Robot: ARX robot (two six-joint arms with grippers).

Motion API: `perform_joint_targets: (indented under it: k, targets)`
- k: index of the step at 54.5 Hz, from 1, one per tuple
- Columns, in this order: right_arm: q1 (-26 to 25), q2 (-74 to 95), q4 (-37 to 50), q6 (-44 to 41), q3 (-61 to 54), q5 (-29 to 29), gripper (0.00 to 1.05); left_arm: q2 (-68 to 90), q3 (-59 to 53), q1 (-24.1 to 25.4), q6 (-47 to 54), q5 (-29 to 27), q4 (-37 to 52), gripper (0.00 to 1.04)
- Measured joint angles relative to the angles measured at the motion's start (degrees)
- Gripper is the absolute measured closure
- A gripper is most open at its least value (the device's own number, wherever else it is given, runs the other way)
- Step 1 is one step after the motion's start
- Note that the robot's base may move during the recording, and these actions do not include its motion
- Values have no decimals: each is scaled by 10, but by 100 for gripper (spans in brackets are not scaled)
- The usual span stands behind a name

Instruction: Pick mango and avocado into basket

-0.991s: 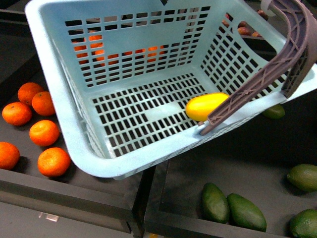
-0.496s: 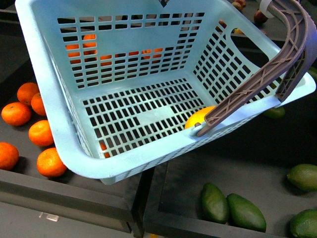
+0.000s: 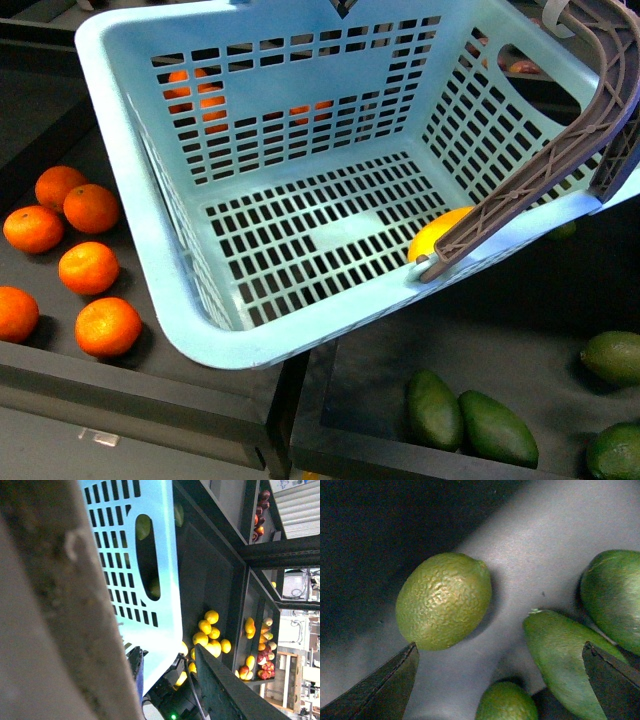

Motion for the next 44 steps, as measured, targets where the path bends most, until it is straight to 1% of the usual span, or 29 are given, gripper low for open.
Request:
perform_joint_targets:
  k: [8, 23, 44]
  targets:
    - [17, 32, 0, 43, 24, 5, 8, 0, 0, 0, 1, -2, 0, 72]
    - [42, 59, -12, 88, 68, 14, 8, 0, 0, 0, 1, -3, 0, 72]
    - [62, 89, -42, 123, 135, 27, 8, 0, 0, 0, 0, -1, 0, 72]
